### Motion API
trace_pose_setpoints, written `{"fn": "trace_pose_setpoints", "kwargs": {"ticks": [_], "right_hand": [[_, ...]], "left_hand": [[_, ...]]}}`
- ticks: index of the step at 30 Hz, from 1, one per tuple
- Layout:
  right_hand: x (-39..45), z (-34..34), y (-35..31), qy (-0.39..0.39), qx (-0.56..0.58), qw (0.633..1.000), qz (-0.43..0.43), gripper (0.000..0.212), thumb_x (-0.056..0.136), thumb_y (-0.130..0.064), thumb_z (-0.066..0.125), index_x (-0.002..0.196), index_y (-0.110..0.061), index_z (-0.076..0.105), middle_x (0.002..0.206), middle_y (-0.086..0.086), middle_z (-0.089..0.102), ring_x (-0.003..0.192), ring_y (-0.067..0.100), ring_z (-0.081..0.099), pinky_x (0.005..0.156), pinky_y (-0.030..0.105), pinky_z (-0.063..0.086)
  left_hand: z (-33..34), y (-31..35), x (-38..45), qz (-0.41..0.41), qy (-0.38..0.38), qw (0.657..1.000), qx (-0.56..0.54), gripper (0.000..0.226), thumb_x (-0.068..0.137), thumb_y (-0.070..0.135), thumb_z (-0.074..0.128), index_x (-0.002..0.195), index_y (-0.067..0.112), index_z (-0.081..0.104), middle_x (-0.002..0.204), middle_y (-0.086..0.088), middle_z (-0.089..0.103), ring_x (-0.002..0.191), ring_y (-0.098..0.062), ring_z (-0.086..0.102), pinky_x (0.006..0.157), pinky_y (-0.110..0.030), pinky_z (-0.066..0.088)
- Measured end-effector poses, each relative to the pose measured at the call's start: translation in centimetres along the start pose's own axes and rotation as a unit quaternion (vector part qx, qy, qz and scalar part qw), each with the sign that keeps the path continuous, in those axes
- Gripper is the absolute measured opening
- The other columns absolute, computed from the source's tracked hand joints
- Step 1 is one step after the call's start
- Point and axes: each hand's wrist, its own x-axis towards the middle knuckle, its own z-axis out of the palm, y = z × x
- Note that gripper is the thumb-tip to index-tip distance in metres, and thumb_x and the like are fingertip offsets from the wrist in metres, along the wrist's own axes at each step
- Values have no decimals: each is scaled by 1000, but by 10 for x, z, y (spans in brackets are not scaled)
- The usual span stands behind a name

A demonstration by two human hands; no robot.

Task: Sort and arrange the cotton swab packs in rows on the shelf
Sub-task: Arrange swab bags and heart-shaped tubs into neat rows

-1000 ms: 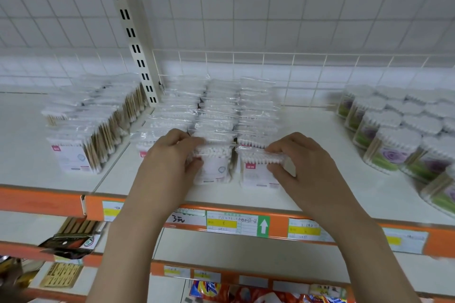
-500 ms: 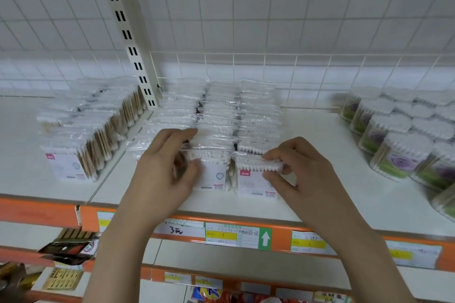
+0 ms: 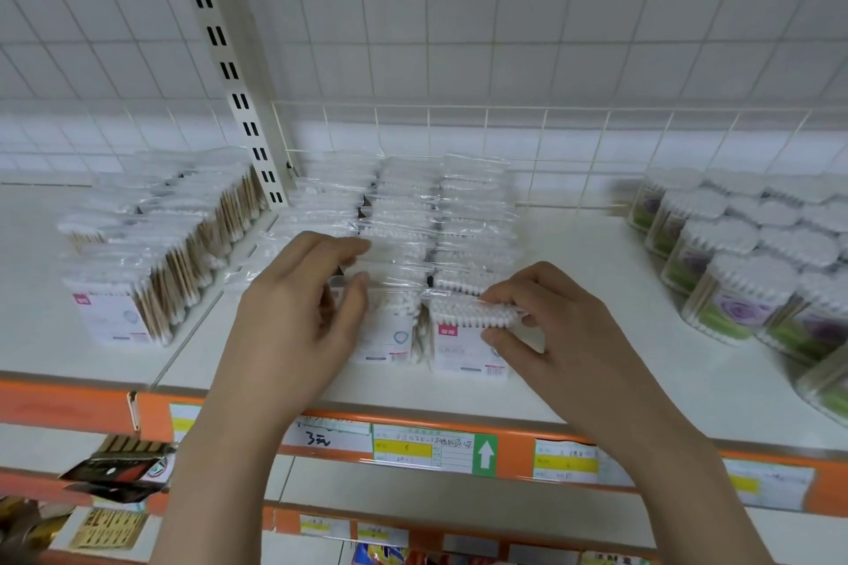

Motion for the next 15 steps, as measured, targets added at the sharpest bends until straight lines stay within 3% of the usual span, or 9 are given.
{"fn": "trace_pose_setpoints", "kwargs": {"ticks": [2, 7, 10, 15], "right_hand": [[0, -2, 0, -6, -5, 1000, -6, 24, 84, -21, 66, 108, -22, 64, 102, -14, 52, 92, 2, 49, 79, 11, 40], [-5, -10, 3, 0, 6, 1000, -7, 20, 85, -19, 65, 105, -21, 65, 100, -16, 57, 94, 0, 50, 81, 13, 41], [-9, -13, 5, 2, 4, 1000, -21, 17, 86, -16, 63, 102, -20, 67, 97, -14, 60, 89, 2, 55, 78, 15, 43], [-8, -15, 6, 38, 4, 999, -7, 28, 88, -34, 51, 108, -21, 65, 99, -14, 60, 90, 0, 52, 77, 9, 41]], "left_hand": [[3, 10, 5, 22, -9, 1000, 7, 22, 85, 23, 56, 101, 13, 67, 90, 9, 58, 68, -5, 51, 68, -8, 37], [17, 29, 9, 78, -84, 993, 27, 36, 76, 40, 64, 99, 13, 70, 93, 1, 65, 85, -22, 57, 75, -37, 46], [24, 30, 7, 84, -119, 988, 47, 37, 70, 37, 67, 100, 15, 71, 95, 2, 66, 87, -24, 60, 74, -42, 48], [30, 27, 6, 94, -124, 987, 36, 28, 70, 29, 68, 93, 15, 74, 90, 2, 67, 82, -24, 60, 67, -46, 50]]}}
